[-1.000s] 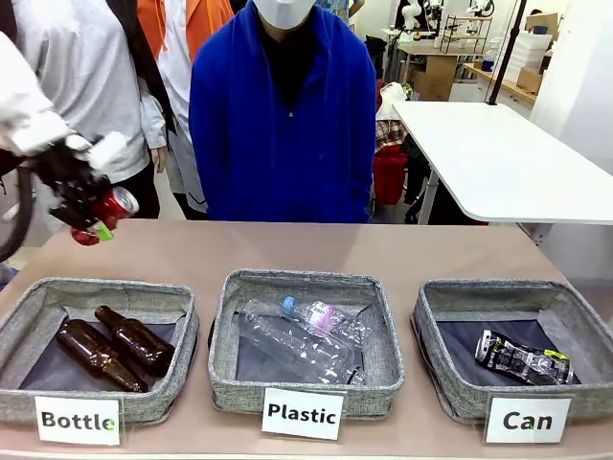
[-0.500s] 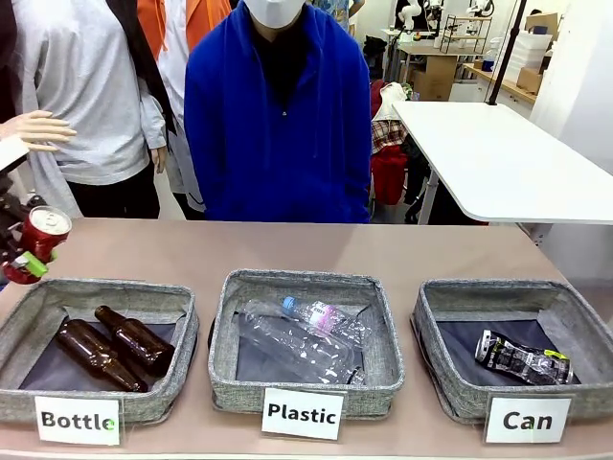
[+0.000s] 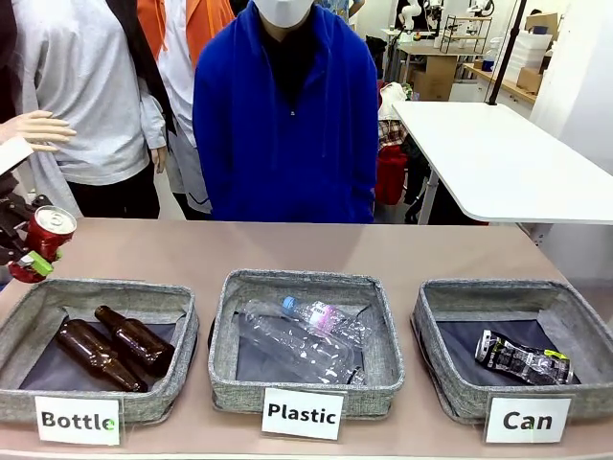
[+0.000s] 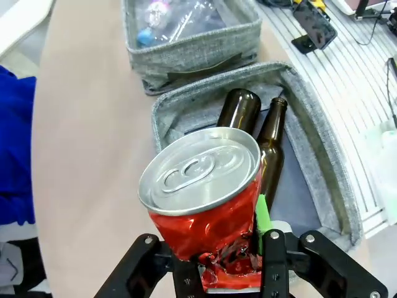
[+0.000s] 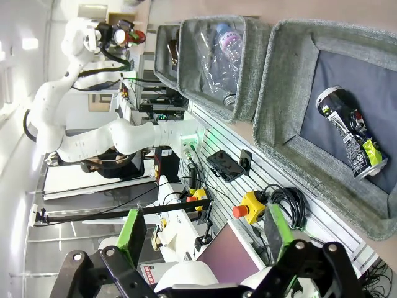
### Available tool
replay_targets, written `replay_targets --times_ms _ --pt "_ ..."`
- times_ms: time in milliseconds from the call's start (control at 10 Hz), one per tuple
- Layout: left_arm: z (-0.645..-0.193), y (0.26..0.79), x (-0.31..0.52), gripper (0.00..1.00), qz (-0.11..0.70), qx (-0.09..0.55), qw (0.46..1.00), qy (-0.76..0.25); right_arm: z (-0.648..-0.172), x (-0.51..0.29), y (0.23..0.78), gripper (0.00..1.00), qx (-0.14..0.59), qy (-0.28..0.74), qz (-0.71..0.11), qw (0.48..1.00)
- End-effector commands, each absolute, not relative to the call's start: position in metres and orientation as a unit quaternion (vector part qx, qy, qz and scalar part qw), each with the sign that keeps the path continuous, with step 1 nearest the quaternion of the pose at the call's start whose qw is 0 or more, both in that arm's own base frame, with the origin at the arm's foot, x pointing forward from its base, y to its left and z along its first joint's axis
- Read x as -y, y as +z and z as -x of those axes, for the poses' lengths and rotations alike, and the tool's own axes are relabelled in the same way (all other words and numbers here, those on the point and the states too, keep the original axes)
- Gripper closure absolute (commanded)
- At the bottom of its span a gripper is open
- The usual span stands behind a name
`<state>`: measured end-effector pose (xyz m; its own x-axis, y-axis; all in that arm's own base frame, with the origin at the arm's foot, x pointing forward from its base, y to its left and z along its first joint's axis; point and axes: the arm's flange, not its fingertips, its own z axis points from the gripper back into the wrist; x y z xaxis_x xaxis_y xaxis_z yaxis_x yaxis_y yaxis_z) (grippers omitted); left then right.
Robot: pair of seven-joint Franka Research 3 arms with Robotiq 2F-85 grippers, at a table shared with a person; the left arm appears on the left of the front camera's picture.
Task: Sort the can waste into the basket.
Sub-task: Pick up the can waste from the table and place it in the right Fabric basket.
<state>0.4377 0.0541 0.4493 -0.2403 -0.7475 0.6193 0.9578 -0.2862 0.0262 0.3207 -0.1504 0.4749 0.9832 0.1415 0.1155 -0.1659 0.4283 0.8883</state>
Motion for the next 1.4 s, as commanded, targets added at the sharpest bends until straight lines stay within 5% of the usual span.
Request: replay_targets --times_ms 0,100,400,600,1300 --pt "-0.448 0.452 -0.004 0.76 0.255 0.217 0.552 -0.764 -0.304 0.165 0.508 0.00 0.040 0.048 -0.491 0.869" --pt "-0.461 0.473 0.064 0.76 0.245 0.272 0.620 -0.694 -0.287 0.172 0.532 0.00 0.032 0.043 -0.466 0.883" --pt "-0.451 0.533 0.257 0.76 0.206 0.281 0.509 -0.787 -0.220 0.196 0.566 0.00 -0.003 0.061 -0.313 0.948" --pt "-0.449 0.549 0.366 0.76 0.203 0.266 0.453 -0.826 -0.198 0.213 0.567 0.00 0.023 0.042 -0.307 0.950" --pt "-0.412 0.452 0.669 0.76 0.192 0.212 0.383 -0.879 -0.176 0.246 0.558 0.00 0.039 0.022 -0.286 0.957"
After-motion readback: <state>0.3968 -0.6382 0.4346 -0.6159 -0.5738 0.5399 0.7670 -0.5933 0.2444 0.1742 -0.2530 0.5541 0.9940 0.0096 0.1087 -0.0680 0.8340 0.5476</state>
